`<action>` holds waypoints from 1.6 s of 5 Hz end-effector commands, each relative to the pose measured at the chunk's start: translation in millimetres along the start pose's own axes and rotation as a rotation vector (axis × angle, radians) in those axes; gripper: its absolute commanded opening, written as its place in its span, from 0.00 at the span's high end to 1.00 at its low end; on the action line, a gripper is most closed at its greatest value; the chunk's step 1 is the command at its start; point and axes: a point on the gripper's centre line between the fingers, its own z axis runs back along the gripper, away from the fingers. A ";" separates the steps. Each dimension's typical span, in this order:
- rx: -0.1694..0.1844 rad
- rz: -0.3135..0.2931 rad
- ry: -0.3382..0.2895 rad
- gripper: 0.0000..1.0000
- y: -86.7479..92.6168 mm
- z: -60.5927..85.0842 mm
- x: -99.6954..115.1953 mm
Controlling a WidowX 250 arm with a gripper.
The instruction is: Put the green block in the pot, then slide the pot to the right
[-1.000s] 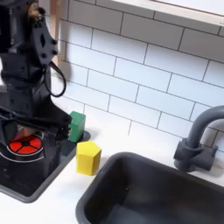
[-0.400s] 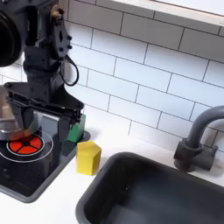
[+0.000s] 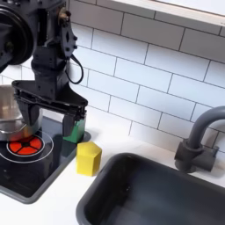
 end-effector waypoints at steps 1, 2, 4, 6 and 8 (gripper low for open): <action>0.003 -0.004 -0.006 0.00 -0.7 -12.8 19.0; 0.002 -0.014 -0.003 0.00 2.0 -16.4 26.5; 0.001 -0.047 -0.005 0.00 -4.2 -23.9 35.1; -0.007 -0.060 0.006 0.00 -4.6 -35.2 43.5; -0.003 -0.063 0.003 0.00 -3.3 -41.5 48.3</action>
